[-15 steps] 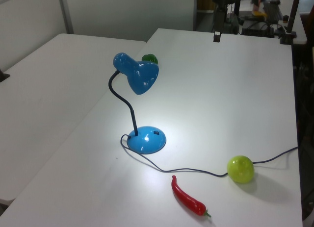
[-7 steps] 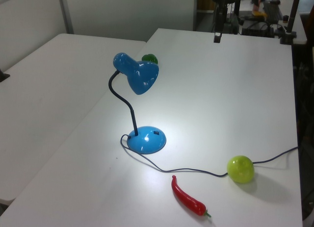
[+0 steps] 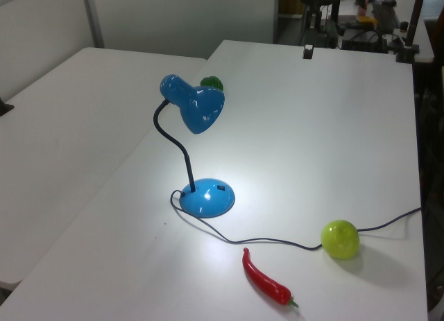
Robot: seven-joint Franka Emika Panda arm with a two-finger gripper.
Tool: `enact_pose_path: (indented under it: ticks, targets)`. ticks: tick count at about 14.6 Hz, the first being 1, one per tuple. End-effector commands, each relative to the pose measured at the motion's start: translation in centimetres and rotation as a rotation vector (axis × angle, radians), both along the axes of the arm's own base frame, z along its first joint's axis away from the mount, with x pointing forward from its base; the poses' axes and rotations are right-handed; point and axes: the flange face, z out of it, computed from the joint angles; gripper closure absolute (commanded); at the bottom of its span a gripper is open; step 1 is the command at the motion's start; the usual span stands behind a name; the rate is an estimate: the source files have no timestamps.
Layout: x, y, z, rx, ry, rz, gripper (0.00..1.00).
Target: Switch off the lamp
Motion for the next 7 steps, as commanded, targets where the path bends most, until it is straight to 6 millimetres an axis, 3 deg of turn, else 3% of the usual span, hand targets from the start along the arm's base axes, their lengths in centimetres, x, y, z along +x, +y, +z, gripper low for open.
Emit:
enact_pose_path:
  ticks: [1,7]
  targets:
    - [-0.6,0.2,-0.1,0.011,0.005,0.028,1.0]
    - [-0.6,1.2,-1.5,0.039,0.032,0.017,1.0]
